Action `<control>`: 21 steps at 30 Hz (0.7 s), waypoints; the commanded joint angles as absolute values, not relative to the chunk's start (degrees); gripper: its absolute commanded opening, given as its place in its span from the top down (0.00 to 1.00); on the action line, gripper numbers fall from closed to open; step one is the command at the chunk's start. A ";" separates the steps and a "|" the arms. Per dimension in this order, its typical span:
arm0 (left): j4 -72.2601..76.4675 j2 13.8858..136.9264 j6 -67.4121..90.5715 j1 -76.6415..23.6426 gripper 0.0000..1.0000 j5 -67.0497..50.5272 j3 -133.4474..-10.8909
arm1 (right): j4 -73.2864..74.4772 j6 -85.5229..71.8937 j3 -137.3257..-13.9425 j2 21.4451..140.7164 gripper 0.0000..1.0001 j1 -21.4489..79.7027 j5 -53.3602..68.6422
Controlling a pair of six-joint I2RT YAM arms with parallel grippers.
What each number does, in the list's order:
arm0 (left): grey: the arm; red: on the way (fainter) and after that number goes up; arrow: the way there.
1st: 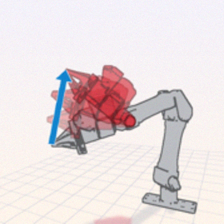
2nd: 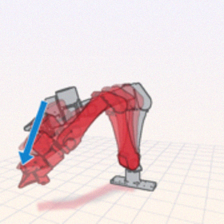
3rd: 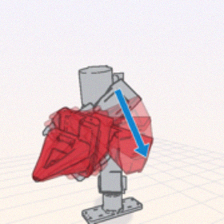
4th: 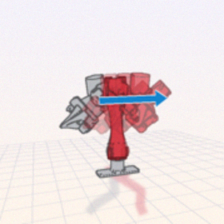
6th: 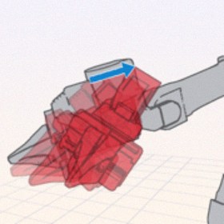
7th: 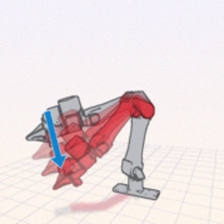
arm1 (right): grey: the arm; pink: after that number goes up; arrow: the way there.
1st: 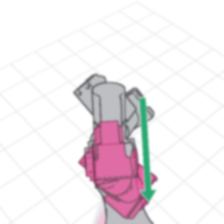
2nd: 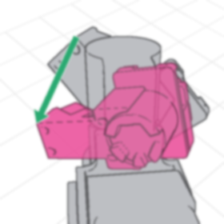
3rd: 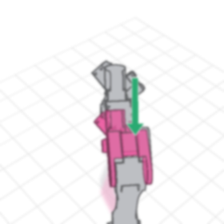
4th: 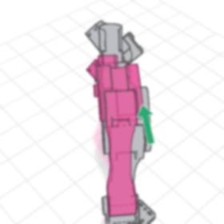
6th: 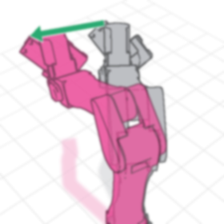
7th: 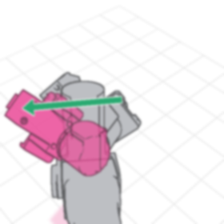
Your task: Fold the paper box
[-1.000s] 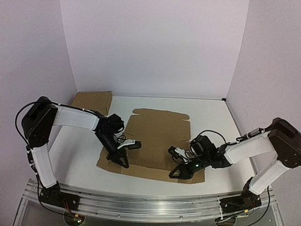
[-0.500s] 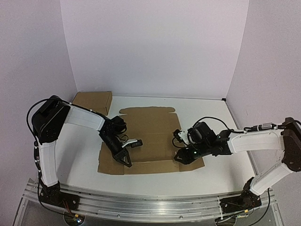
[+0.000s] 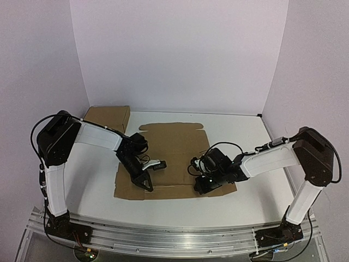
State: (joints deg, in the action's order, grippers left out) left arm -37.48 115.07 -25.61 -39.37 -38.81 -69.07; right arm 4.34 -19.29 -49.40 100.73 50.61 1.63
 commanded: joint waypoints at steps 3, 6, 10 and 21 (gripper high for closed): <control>-37.51 111.93 -35.11 -39.32 0.72 -21.44 -70.77 | 3.97 -32.33 -47.20 105.93 1.00 50.15 2.05; -37.20 104.58 -39.90 -39.31 0.49 -21.34 -69.99 | 4.06 -39.72 -43.73 107.01 1.00 50.21 4.82; -33.50 97.43 -44.64 -39.91 0.40 -23.07 -68.23 | 4.15 -41.02 -42.18 107.30 1.00 50.19 5.55; -28.74 104.79 -50.76 -42.27 0.88 -19.60 -60.83 | 9.03 -34.65 -49.04 106.71 1.00 50.16 4.61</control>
